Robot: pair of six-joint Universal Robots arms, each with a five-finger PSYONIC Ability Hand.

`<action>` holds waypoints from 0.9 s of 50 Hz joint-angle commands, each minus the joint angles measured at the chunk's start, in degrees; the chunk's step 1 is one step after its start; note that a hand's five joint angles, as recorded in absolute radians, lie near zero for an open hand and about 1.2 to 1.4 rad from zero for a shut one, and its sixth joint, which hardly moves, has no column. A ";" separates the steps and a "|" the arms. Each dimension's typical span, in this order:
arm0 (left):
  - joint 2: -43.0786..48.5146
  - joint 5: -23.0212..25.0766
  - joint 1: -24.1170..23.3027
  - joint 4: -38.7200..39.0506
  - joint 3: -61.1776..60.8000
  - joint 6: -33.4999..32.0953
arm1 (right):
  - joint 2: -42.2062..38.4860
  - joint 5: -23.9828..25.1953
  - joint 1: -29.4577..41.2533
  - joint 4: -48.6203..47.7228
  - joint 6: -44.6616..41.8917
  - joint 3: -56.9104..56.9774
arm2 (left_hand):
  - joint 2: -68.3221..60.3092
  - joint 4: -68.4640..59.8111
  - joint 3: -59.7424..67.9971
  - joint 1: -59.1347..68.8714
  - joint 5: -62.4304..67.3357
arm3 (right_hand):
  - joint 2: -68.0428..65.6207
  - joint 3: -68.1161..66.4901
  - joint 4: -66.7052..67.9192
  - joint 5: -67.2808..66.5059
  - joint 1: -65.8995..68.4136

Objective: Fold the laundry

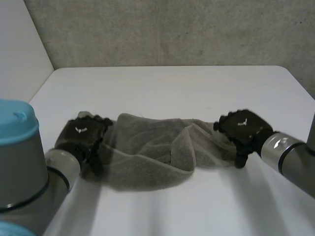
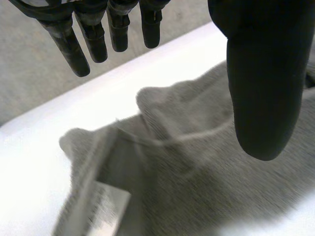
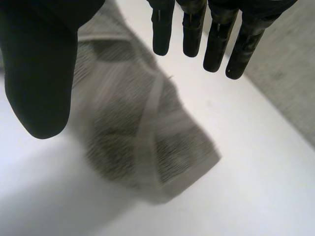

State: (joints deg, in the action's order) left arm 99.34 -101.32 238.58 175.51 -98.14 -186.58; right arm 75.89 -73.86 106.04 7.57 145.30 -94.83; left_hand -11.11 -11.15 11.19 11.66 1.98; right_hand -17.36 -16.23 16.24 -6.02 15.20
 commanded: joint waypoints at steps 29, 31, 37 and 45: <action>20.72 10.80 11.03 5.63 11.65 -22.07 | -11.90 1.78 3.74 -4.14 -0.54 10.45 | -23.31 -23.27 23.23 22.76 22.44 | 2.40 1.26 -1.27 1.05 -0.24; 20.89 9.83 11.03 5.98 11.65 -22.34 | -12.70 2.75 3.92 -4.41 -0.72 11.24 | -25.82 -25.79 25.75 25.27 24.96 | 2.91 1.77 -1.78 1.56 -0.75; 21.95 6.05 11.03 6.43 11.48 -23.48 | -17.53 8.99 4.09 -4.32 -0.80 16.08 | -51.69 -51.66 51.62 51.14 50.83 | 3.41 2.28 -2.28 2.06 -1.25; 17.31 3.59 11.03 6.08 9.37 -24.10 | -24.30 15.15 4.27 -3.09 -0.19 24.43 | -68.89 -68.85 68.81 68.34 68.02 | 2.74 1.60 -1.61 1.39 -0.58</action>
State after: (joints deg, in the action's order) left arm 120.91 -95.79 249.63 181.86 -87.03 -210.37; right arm 56.18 -62.16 110.18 3.31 144.63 -76.13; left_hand -63.81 -63.44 63.35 63.59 53.33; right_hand -17.36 -15.08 16.23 -5.20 15.20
